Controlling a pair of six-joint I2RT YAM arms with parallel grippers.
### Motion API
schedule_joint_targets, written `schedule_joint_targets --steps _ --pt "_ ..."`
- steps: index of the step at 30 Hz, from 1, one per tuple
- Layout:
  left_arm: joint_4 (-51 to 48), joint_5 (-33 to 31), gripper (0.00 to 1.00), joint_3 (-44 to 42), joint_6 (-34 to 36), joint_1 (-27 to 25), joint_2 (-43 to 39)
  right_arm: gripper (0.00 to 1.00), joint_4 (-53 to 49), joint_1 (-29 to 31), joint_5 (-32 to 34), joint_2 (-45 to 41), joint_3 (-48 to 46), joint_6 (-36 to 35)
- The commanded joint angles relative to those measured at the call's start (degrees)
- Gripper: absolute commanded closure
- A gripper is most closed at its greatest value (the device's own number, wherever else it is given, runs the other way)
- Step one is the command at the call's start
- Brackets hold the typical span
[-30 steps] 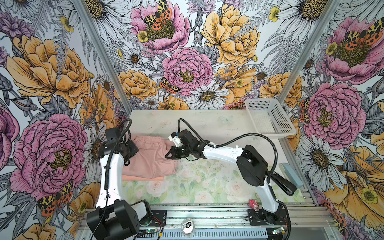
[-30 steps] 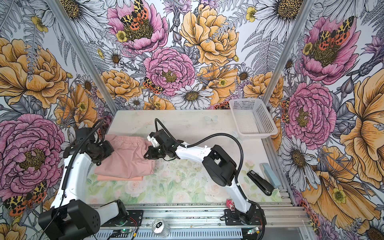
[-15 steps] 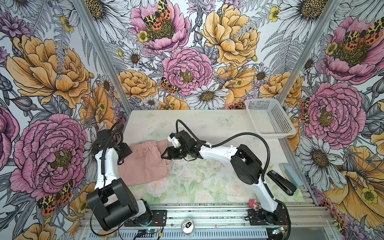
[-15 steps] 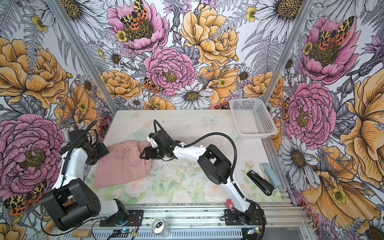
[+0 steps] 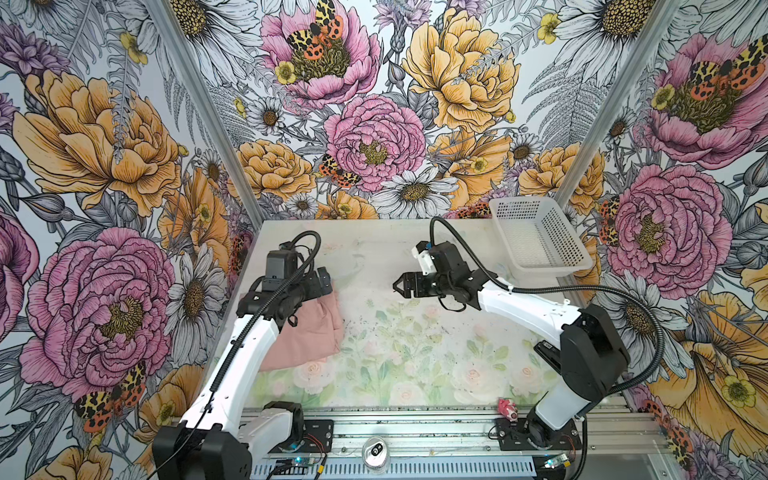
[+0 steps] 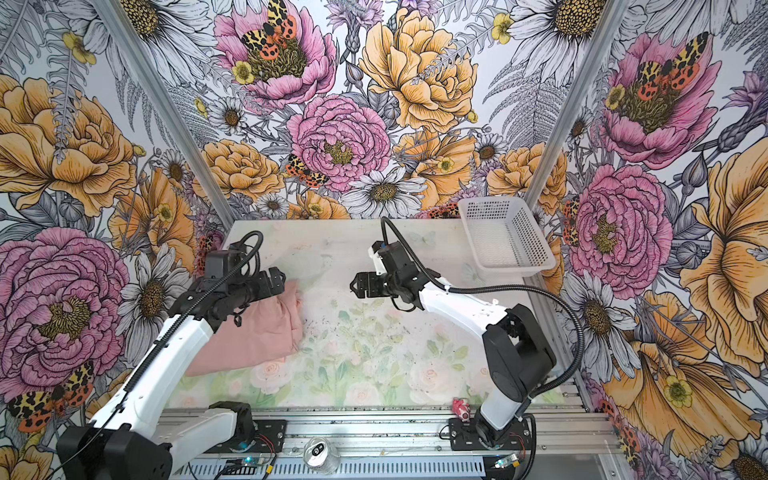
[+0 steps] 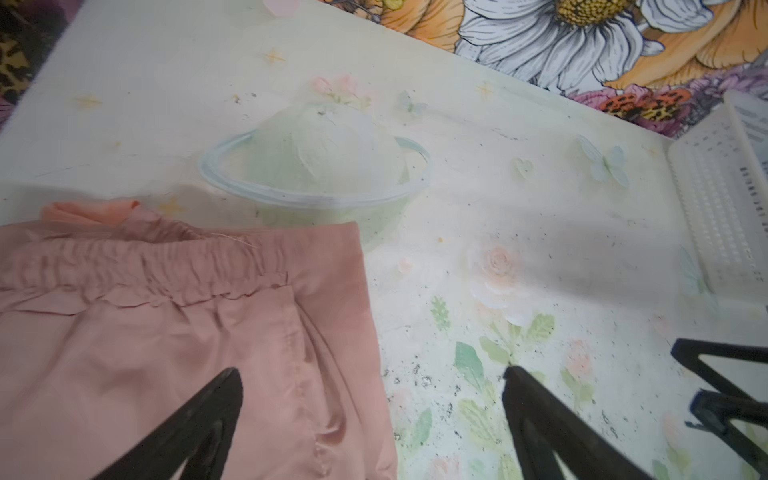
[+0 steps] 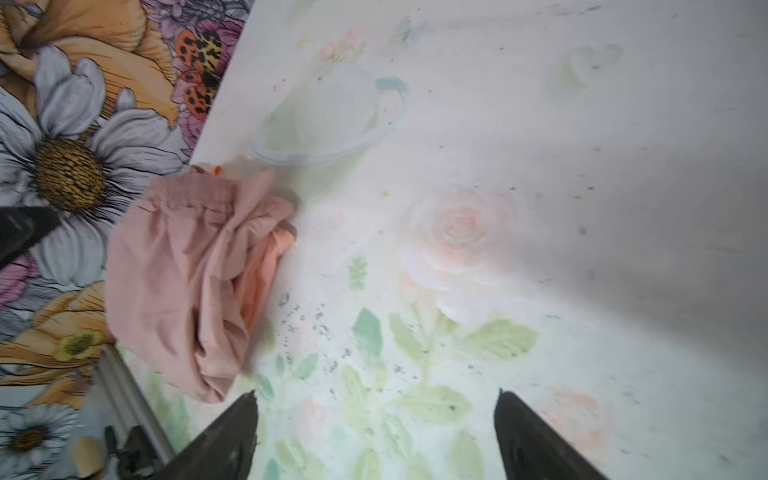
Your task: Fold and stack the mixed laundry pile
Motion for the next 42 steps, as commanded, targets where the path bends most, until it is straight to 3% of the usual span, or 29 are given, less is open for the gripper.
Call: schedule_joint_targets --steps 1,6,11,15,20,24,30,33,35,38,42 --pt "10.9 -3.9 0.01 -3.7 -3.1 -6.1 -0.4 0.01 -2.3 -4.4 8.0 -4.5 -4.4 -9.3" --pt "20.5 -10.5 0.01 -7.9 -0.8 -14.8 2.6 0.0 -1.8 -12.4 14.2 -9.6 -9.5 -15.9" --pt "26.0 -13.7 0.01 -12.2 0.6 -14.7 4.0 0.0 5.0 -19.5 20.7 -13.2 -14.4 -18.0" --pt "28.2 -16.0 0.01 -13.8 3.5 -14.2 4.7 0.0 20.0 -25.9 21.5 -13.6 -22.5 -19.4" --pt "34.0 -16.7 0.01 -16.7 7.5 -13.3 2.6 0.0 36.3 -29.1 23.1 -10.7 -29.4 -21.4" --pt "34.4 -16.7 0.01 -17.0 8.0 -12.0 2.6 0.0 46.6 -30.2 22.8 -8.3 -33.9 -22.9" --pt "36.2 -17.3 0.01 -18.8 8.3 -11.5 1.6 0.0 56.7 -31.3 24.4 -11.6 -40.3 -23.9" --pt "36.3 -17.0 0.01 -19.5 8.0 -10.8 1.0 0.0 75.7 -32.2 23.6 -5.8 -47.1 -24.2" --pt "35.9 -16.7 0.01 -19.5 8.0 -10.4 0.5 0.0 80.9 -31.0 22.7 -2.5 -48.0 -26.4" --pt "34.7 -16.3 0.01 -19.6 8.3 -10.2 -0.6 0.0 75.2 -29.6 31.9 -2.4 -45.1 -24.8" --pt "33.2 -15.8 0.01 -19.9 8.5 -9.2 -2.5 0.0 74.3 -29.6 33.2 -2.8 -44.8 -24.1"
